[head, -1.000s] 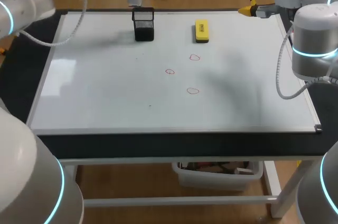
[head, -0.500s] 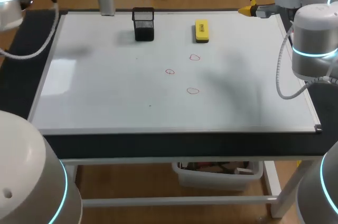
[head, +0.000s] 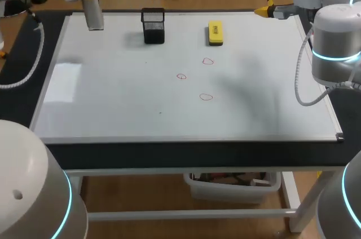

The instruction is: Pick up the inspection probe, press it on each red-marked spot on the whiteboard one by one, put down the probe, pick up the eraser, and wipe off all the red marks.

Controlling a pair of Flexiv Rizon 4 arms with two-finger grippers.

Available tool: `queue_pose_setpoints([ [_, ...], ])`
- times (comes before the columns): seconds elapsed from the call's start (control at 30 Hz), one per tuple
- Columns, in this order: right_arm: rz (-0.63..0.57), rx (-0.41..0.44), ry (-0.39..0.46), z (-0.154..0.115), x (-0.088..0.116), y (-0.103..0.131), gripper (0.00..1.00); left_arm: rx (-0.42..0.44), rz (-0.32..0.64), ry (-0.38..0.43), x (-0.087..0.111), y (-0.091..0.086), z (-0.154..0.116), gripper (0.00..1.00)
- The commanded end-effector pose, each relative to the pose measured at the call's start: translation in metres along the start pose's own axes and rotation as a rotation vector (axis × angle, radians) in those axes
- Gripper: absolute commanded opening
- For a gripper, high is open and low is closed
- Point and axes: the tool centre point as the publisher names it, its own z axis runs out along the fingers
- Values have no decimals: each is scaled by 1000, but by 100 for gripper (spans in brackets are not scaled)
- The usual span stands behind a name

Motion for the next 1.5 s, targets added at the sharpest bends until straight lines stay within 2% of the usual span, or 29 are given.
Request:
queue_pose_setpoints([
  [0.03, 0, 0, 1, 0, -1, 0, 100, 8, -2, -425, 8, 5, -8, 0],
  [0.2, 0, 0, 1, 0, -1, 0, 100, 4, -10, -448, 8, 16, -20, 0],
  [0.43, 0, 0, 1, 0, -1, 0, 100, -17, -20, -498, 5, 24, -35, 0],
  [0.6, -2, 4, 8, 1, -5, 0, 100, -20, -20, -497, 4, 25, -37, 0],
  [0.7, -23, 66, 96, 11, -17, -3, 100, -20, -20, -497, 4, 25, -37, 0],
  [0.9, -64, 129, 294, 41, -21, -3, 100, -20, -20, -497, 4, 25, -37, 0],
  [1.07, -139, 216, 514, 68, -20, -7, 100, -20, -20, -497, 4, 25, -37, 0],
  [1.27, -378, 429, 773, 93, -9, -2, 100, -20, -20, -497, 4, 25, -37, 0],
  [1.5, -722, 685, 982, 118, 12, -6, 100, -20, -20, -497, 4, 25, -37, 0],
])
